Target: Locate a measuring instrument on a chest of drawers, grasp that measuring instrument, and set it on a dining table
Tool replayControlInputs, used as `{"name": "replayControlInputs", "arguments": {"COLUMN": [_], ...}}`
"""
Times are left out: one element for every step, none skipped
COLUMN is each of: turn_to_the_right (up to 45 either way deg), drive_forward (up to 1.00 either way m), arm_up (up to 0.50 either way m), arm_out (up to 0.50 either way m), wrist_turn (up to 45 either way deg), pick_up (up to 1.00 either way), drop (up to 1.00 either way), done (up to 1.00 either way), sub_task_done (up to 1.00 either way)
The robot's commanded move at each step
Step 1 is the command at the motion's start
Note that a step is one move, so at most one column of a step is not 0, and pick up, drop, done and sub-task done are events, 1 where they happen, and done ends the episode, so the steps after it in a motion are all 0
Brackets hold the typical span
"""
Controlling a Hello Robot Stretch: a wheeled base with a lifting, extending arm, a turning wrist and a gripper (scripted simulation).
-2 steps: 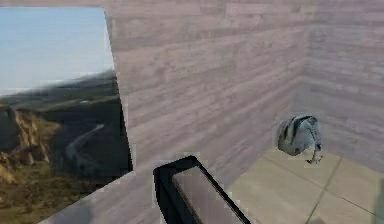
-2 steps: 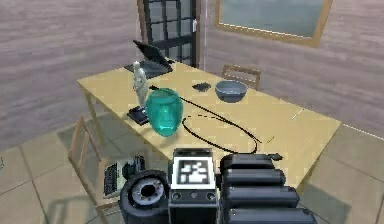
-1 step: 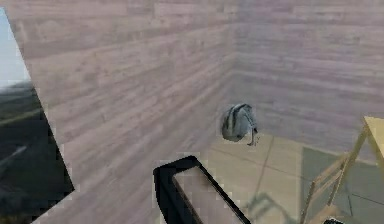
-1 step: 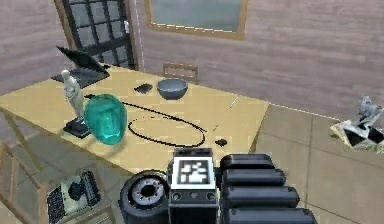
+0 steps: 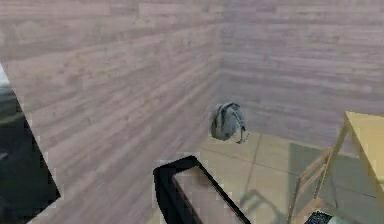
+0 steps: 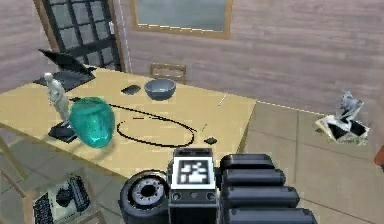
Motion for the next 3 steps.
{"name": "replayControlInputs", "arguments": {"turn_to_the_right": [0.0, 21.0, 0.0], "drive_forward": [0.8, 0.0, 0.3], "arm_up": [0.0, 0.0, 0.0], "arm_out": [0.0, 0.0, 0.0], "wrist_turn": [0.0, 0.0, 0.0], "pick_up": [0.0, 0.0, 0.0], "drop": [0.0, 0.0, 0.0], "done": [0.0, 0.0, 0.0], "sub_task_done": [0.0, 0.0, 0.0]}}
